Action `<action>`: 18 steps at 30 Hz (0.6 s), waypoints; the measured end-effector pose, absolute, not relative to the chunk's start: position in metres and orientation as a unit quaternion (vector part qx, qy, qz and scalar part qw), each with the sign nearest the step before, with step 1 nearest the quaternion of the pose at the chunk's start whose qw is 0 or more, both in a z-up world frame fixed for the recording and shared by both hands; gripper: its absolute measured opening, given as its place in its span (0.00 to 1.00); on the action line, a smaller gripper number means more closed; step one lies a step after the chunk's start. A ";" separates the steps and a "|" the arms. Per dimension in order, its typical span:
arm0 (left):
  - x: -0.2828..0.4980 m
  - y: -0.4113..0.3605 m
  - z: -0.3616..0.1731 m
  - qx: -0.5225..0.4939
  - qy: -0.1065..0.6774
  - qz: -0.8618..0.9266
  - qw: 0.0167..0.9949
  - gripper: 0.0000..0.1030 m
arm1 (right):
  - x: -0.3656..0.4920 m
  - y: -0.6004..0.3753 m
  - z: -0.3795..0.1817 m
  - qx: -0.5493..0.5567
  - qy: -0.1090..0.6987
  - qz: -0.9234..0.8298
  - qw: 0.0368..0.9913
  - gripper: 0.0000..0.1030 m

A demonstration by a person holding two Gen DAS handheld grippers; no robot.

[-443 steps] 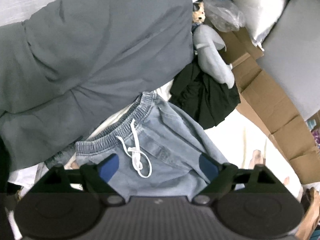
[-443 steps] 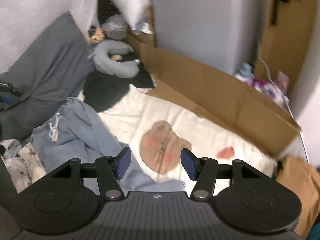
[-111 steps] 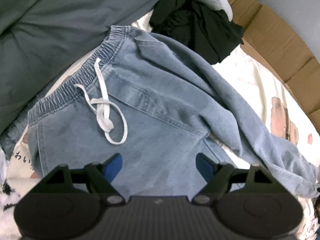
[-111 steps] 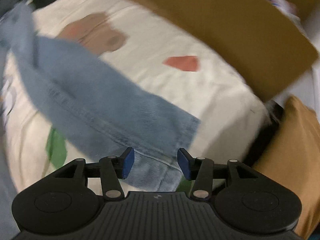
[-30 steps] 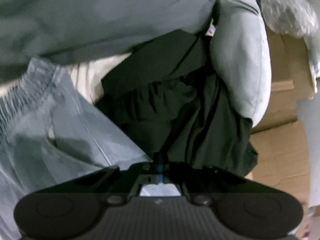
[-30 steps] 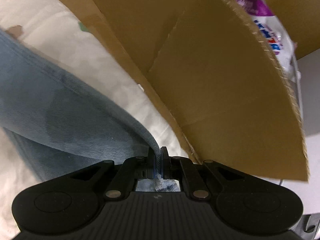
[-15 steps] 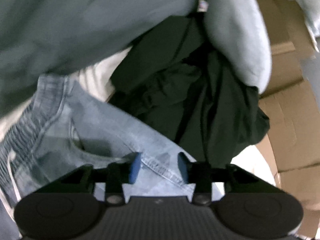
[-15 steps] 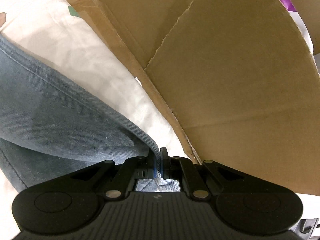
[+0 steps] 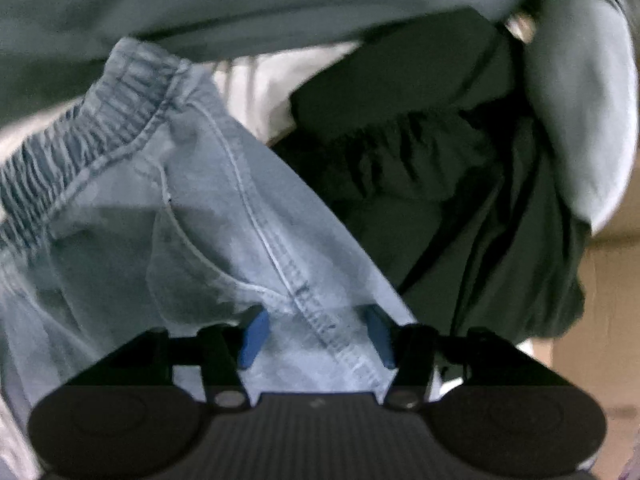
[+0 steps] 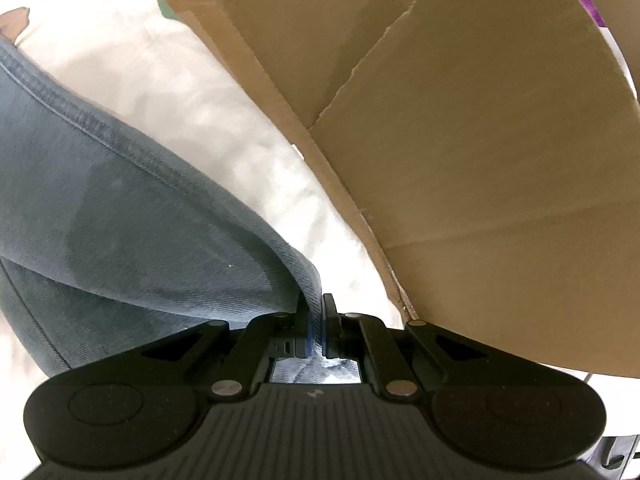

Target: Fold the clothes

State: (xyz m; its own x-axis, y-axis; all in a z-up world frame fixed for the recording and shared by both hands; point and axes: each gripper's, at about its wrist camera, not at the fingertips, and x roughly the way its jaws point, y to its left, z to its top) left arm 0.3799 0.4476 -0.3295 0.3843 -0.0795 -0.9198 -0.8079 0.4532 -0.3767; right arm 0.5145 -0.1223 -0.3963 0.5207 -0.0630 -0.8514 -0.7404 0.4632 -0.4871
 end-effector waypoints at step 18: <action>0.375 0.458 -0.285 -0.320 0.495 0.228 0.775 0.28 | 0.494 -0.144 -0.387 -0.457 0.425 0.235 0.745 0.02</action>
